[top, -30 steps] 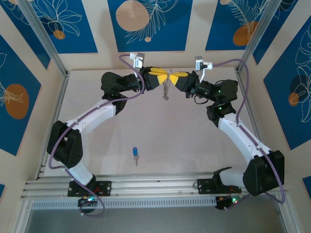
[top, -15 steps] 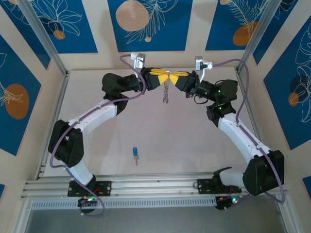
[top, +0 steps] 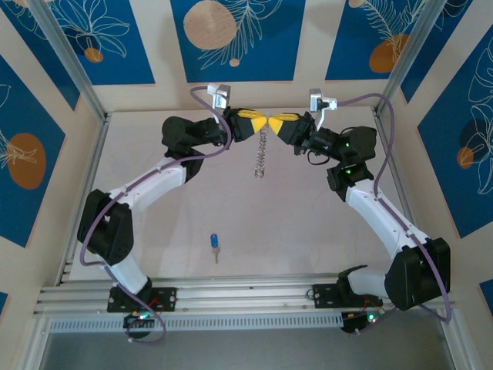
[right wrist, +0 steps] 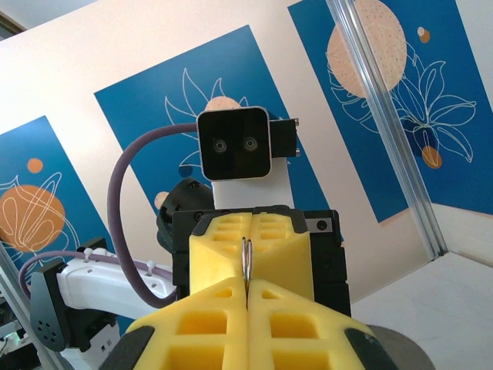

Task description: Put the keys on the keyring

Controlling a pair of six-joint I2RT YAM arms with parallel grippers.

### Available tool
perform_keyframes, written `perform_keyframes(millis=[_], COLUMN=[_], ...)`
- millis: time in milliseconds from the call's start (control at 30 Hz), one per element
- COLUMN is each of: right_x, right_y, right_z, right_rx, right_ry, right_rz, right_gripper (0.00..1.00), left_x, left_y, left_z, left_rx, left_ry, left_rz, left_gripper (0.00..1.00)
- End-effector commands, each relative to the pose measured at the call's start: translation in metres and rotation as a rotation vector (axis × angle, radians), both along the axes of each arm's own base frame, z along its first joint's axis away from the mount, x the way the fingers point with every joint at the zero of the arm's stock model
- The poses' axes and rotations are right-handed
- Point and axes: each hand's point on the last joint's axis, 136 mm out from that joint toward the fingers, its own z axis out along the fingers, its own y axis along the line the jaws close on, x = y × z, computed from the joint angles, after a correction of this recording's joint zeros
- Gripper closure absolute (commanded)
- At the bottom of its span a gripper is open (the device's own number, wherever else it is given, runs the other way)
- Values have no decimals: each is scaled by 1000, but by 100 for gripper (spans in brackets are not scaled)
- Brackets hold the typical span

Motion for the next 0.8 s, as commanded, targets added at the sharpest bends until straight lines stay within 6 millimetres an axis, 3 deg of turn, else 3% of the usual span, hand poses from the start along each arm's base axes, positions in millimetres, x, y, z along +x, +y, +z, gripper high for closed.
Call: perform_keyframes(millis=[0, 100, 233, 433, 567, 767], right_x=[3, 4, 6, 1, -7, -26], right_y=[-6, -14, -28, -36, -37, -17], right_z=[13, 7, -11, -58, -108, -191], right_rx=[17, 5, -13, -98, -169, -332], right_ry=[-30, 9, 87, 249, 398, 582], right_rz=[-38, -68, -130, -175, -185, -193], right_gripper=[100, 71, 50, 43, 40, 39], left_x=[-14, -13, -13, -11, -9, -4], left_y=[3, 7, 13, 20, 26, 38], left_z=[13, 12, 9, -7, -18, -23], left_rx=[-30, -16, 14, 110, 184, 245], left_ry=[-87, -104, -139, -213, -256, -270], left_rz=[-10, 5, 38, 131, 197, 300], left_gripper=[100, 100, 100, 100, 100, 100])
